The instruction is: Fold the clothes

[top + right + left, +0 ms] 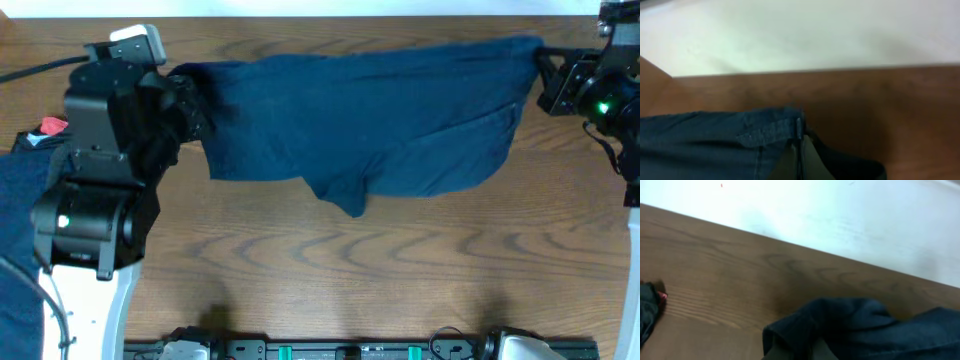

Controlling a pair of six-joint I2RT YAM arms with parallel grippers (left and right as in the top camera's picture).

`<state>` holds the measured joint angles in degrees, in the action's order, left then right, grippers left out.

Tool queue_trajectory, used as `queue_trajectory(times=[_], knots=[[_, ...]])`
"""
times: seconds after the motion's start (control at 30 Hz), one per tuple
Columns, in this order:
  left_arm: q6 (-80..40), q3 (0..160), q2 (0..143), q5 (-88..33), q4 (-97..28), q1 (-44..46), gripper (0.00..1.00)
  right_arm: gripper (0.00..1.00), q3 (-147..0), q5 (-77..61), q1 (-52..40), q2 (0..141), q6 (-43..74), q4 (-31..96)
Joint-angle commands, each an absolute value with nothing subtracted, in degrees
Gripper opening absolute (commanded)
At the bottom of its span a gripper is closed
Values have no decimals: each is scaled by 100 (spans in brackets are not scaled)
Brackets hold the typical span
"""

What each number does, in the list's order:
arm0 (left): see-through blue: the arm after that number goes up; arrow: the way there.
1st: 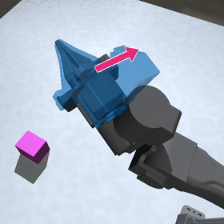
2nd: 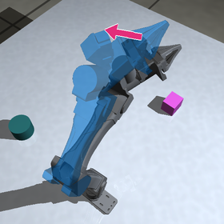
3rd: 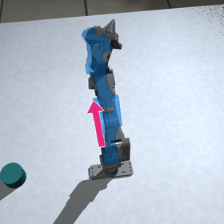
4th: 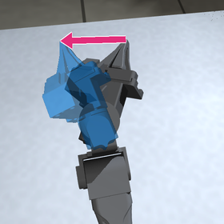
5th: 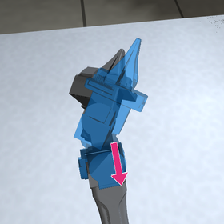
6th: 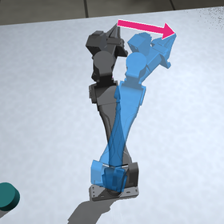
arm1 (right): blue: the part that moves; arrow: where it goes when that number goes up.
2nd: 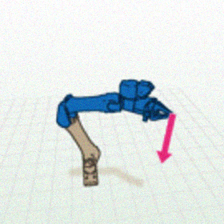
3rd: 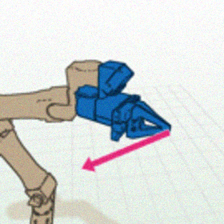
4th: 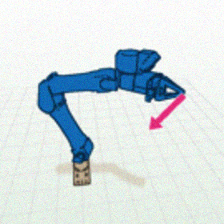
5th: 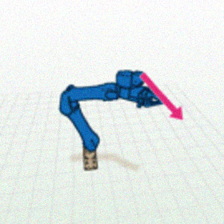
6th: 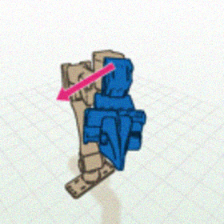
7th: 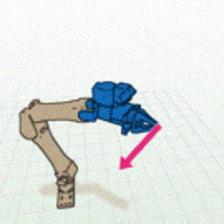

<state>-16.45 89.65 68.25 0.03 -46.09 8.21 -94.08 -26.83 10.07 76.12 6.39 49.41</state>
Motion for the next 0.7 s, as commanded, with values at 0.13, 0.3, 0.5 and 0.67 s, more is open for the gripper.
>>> queue_trajectory(times=[0.13, 0.3, 0.5, 0.67], knots=[[-1564, 9078, 7155, 668, -4482, 676, 6, 1, -9439, -2123, 1168, 8141, 416, 5035], [-1444, 9522, 7096, 668, -4497, 731, 6, 1, -9623, -2088, 1160, 7977, 397, 5017], [-1260, 10519, 6904, 670, -5094, 1057, 6, 1, -9935, -2069, 1160, 7548, 364, 5240], [-1122, 11076, 6598, 672, -5544, 1391, 6, 1, -10125, -1898, 1155, 7050, 248, 5463]])
